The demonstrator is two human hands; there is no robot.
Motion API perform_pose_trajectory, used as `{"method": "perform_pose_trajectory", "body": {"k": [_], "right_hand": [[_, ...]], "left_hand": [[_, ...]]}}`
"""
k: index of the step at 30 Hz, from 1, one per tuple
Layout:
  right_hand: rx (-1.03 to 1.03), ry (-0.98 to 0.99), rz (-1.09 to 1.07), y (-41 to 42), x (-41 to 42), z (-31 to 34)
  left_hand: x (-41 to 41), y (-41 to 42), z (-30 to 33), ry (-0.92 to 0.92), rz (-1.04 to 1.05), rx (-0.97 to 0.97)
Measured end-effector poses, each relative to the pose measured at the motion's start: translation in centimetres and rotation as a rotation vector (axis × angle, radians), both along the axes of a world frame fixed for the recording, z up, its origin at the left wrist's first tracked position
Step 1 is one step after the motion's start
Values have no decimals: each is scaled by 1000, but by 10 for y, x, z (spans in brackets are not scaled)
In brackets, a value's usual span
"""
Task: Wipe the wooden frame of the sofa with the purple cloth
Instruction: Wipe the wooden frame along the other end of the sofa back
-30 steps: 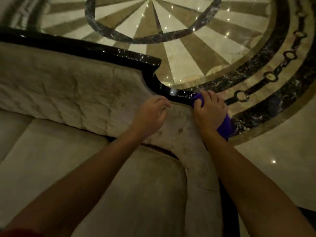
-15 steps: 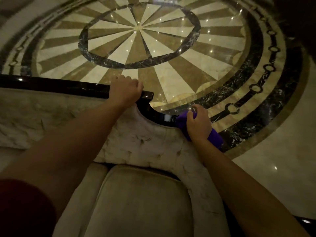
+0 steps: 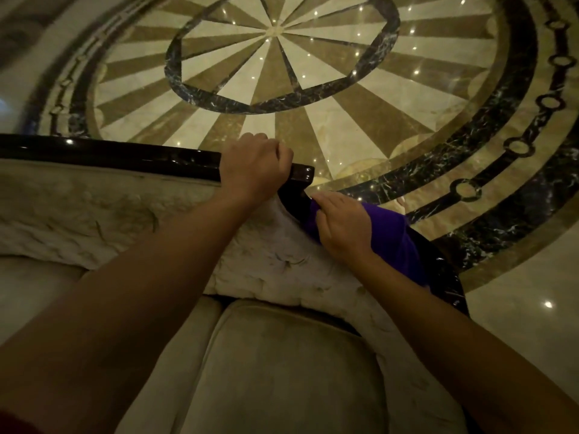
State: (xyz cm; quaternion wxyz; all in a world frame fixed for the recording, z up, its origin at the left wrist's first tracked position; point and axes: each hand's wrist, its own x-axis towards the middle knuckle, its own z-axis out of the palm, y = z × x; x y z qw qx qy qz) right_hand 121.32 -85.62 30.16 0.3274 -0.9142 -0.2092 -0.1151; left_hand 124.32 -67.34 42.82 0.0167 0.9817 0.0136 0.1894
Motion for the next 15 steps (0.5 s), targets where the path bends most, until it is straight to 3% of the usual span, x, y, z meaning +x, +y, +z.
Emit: {"method": "perform_pose_trajectory", "body": {"k": [4, 8, 11, 13, 15], "right_hand": [[460, 194, -106, 34, 1, 10], [1141, 563, -196, 55, 4, 33], [1531, 677, -171, 61, 13, 51], [1562, 662, -191, 68, 15, 56], [1339, 560, -239, 76, 12, 51]], "left_hand": [[5, 2, -4, -23, -4, -7], [10, 4, -3, 45, -17, -27], [13, 4, -3, 32, 39, -99], [13, 2, -3, -9, 75, -167], [13, 0, -3, -39, 107, -183]]}}
